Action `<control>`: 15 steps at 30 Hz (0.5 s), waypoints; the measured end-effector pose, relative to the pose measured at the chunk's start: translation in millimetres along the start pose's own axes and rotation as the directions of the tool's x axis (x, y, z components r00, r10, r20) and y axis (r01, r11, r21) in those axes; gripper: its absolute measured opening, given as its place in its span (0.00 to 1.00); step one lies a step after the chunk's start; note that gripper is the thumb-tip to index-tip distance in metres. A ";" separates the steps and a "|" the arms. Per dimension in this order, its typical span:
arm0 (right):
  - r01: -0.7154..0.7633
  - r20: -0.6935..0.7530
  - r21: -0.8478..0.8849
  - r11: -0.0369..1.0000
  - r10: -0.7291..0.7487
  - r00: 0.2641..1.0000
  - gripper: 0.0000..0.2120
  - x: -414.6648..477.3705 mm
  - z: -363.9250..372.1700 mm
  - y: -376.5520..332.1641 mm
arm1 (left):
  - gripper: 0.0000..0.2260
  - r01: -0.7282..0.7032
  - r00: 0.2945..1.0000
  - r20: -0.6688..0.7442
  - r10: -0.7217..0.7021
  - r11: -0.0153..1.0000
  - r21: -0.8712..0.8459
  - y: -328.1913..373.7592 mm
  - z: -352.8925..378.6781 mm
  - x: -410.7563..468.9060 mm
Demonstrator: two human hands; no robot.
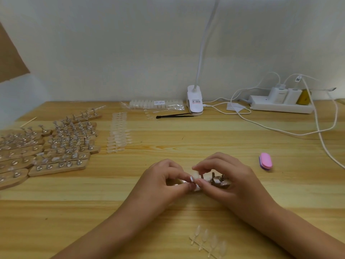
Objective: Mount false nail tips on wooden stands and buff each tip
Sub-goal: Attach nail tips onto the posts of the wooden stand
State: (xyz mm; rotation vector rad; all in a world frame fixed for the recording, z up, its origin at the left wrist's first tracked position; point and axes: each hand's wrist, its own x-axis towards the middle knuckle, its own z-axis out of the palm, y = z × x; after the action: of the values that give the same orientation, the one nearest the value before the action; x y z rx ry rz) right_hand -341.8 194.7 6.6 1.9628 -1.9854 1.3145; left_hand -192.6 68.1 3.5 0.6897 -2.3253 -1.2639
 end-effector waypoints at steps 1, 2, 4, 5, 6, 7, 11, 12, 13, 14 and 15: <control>0.007 0.006 -0.016 1.000 -0.007 1.000 0.08 0.5 0.9 -0.1 | 0.03 -0.003 1.000 0.008 0.003 1.000 -0.001 -0.1 -0.4 0.2; 0.014 0.013 -0.037 0.999 -0.014 1.000 0.09 0.9 1.3 -0.2 | 0.02 -0.009 1.000 0.021 0.009 1.000 0.001 -0.1 -0.7 0.1; 0.025 0.026 -0.079 0.997 -0.023 0.999 0.11 0.9 1.7 -1.0 | 0.04 -0.030 0.999 0.044 0.030 0.999 0.016 0.2 -0.9 -0.1; 0.027 0.032 -0.094 0.995 -0.024 0.999 0.12 0.8 1.8 -1.6 | 0.05 -0.039 0.998 0.050 0.038 0.999 0.024 0.2 -1.0 0.0; 0.030 0.036 -0.107 0.994 -0.026 0.999 0.12 0.8 2.0 -2.0 | 0.06 -0.043 0.998 0.051 0.042 0.999 0.030 0.3 -1.0 0.2; 0.034 0.039 -0.119 0.992 -0.030 0.999 0.12 0.7 2.1 -2.2 | 0.06 -0.045 0.998 0.052 0.043 0.998 0.033 0.1 -0.9 0.1; 0.072 0.059 -0.166 0.984 -0.063 0.996 0.10 1.5 3.9 -1.6 | 0.04 -0.047 0.998 0.032 0.046 0.998 0.030 -0.8 -0.2 -0.6; 0.087 0.056 -0.182 0.979 -0.078 0.995 0.10 1.3 4.4 -0.6 | 0.03 -0.044 0.999 0.017 0.043 0.999 0.027 -0.6 -0.1 -1.0; 0.099 0.048 -0.197 0.976 -0.091 0.995 0.10 0.6 5.1 0.6 | 0.04 -0.037 0.999 0.002 0.037 0.999 0.027 -0.3 0.0 -1.3; 0.103 0.040 -0.207 0.973 -0.097 0.994 0.10 -0.1 5.6 1.9 | 0.04 -0.027 1.000 -0.009 0.027 0.999 0.027 -0.4 0.1 -1.6; 0.104 0.034 -0.213 0.972 -0.099 0.994 0.10 -0.7 5.8 3.4 | 0.05 -0.019 1.000 -0.013 0.019 0.999 0.027 -0.5 0.2 -1.5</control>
State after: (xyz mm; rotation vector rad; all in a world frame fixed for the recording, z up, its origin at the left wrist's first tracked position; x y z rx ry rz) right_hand -341.6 191.3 0.8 1.9570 -1.9160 1.0130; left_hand -191.4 68.9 2.8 0.6812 -2.3364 -1.2186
